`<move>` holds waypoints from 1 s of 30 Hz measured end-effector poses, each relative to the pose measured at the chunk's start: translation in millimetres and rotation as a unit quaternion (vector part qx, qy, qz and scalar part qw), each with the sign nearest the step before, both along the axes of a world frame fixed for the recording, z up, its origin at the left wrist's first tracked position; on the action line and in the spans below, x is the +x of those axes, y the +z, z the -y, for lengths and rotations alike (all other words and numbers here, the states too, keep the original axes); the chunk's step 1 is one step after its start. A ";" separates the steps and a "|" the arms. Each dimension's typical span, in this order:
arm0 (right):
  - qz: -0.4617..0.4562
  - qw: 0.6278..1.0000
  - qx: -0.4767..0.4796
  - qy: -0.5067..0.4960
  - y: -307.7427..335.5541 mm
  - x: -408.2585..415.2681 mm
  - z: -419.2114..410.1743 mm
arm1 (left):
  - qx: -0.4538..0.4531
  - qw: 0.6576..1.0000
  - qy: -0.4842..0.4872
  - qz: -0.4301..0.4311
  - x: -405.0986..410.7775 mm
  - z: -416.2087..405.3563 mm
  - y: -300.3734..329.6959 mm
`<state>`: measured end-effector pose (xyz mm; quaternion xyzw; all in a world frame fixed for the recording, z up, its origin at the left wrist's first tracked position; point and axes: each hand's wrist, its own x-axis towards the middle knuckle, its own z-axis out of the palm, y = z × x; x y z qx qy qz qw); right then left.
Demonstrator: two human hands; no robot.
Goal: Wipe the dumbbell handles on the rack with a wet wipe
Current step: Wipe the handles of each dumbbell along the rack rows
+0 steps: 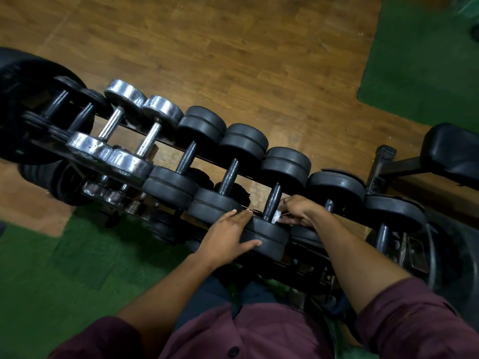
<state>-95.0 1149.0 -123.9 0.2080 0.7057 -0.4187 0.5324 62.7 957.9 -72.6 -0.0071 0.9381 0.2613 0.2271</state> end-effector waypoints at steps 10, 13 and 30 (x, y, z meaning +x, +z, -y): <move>0.012 0.994 -0.061 -0.086 -1.5 -3.4 0.8 | 0.006 1.000 0.007 -0.002 1.8 -0.4 -3.2; 0.005 0.983 -0.052 -0.178 1.5 -4.5 2.2 | 0.006 1.000 0.004 -0.003 1.2 -1.0 -3.8; -0.174 0.907 0.053 -0.381 14.9 6.6 29.5 | 0.006 1.000 -0.003 -0.012 1.6 -0.3 -6.5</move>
